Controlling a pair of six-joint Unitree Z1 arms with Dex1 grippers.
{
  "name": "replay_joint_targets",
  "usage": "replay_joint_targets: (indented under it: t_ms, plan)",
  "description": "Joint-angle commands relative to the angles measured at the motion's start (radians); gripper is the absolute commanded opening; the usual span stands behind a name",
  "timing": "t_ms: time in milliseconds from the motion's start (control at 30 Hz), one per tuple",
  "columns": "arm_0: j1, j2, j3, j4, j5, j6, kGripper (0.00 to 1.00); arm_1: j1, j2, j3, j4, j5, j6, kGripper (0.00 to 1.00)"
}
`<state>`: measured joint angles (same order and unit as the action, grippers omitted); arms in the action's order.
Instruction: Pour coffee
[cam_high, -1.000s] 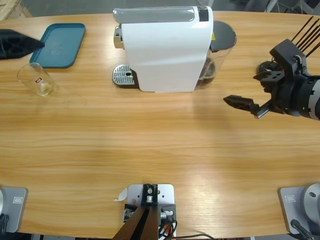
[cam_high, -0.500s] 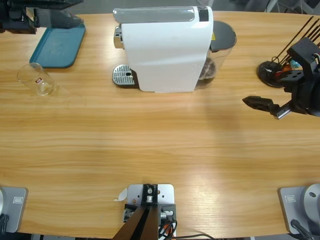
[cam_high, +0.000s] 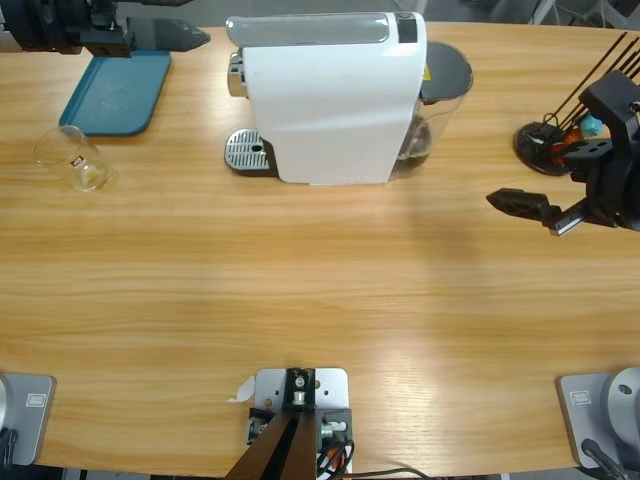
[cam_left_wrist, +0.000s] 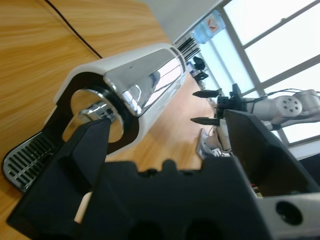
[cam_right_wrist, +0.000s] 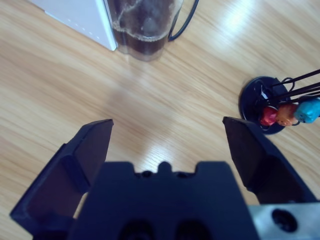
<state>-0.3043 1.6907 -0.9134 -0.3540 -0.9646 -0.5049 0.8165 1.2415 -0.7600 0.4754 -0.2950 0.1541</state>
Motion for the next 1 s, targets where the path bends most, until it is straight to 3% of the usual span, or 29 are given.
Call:
replay_joint_targets:
  t_ms: [33,1000]
  plan:
    - [-0.001,0.081,-0.005,-0.064,-0.033,-0.048,0.968,0.009,0.004,-0.001,0.003,-0.012,0.012,0.977]
    - [-0.016,0.121,-0.017,-0.158,-0.089,-0.119,0.945,0.009,0.029,-0.005,0.002,-0.019,0.019,0.977]
